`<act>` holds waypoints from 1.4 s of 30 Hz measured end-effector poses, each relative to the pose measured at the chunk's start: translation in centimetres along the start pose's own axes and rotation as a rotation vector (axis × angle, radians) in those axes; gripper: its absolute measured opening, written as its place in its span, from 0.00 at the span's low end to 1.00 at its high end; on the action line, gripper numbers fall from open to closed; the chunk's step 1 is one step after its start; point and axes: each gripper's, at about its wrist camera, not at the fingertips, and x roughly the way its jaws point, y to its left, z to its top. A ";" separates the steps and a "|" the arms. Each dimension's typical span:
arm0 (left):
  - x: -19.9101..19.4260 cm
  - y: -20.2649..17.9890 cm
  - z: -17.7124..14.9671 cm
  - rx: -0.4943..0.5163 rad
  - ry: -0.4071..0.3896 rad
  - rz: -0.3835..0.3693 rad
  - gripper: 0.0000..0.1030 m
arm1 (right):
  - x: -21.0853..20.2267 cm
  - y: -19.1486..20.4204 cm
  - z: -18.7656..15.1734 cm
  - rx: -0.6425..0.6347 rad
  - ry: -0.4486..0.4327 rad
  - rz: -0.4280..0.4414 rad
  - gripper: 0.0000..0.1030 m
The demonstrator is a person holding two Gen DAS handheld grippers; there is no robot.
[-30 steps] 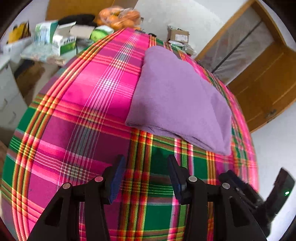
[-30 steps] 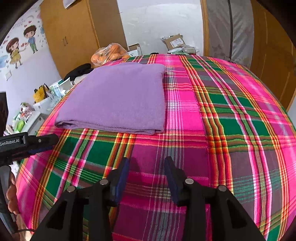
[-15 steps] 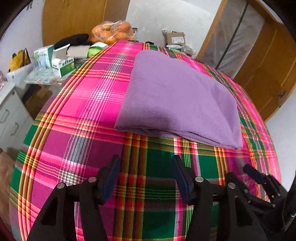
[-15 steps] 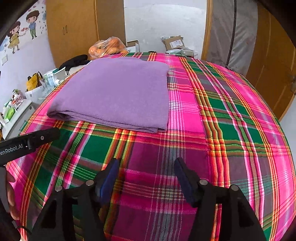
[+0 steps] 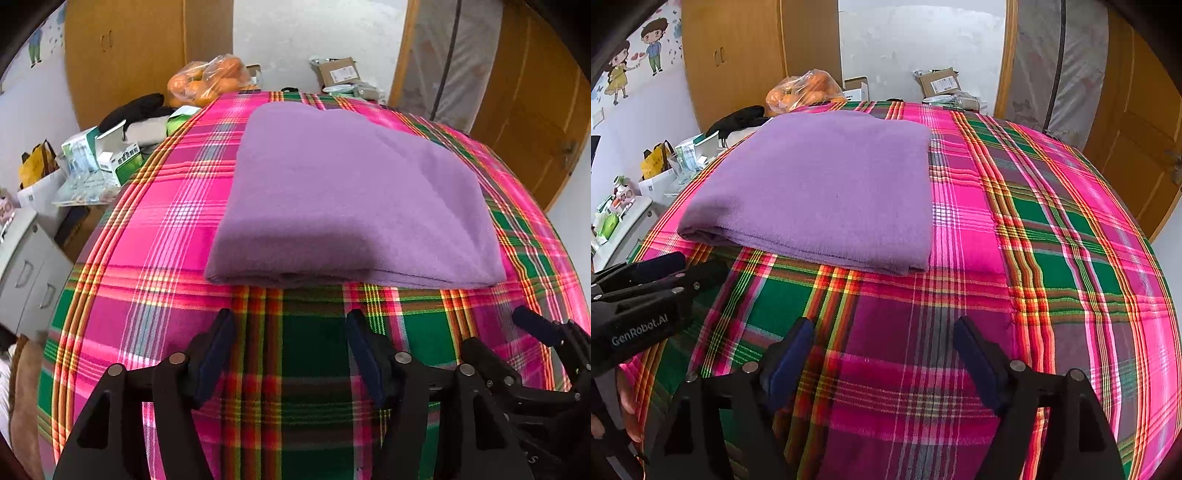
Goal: Fold clothes
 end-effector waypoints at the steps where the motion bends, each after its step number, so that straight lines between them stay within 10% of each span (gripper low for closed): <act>1: 0.0 -0.1 0.0 0.004 -0.003 0.005 0.63 | 0.1 0.0 0.1 -0.001 0.001 0.000 0.78; 42: 0.4 -1.7 0.0 -0.021 -0.029 0.071 0.75 | 0.9 -1.8 0.9 0.021 0.009 -0.021 0.86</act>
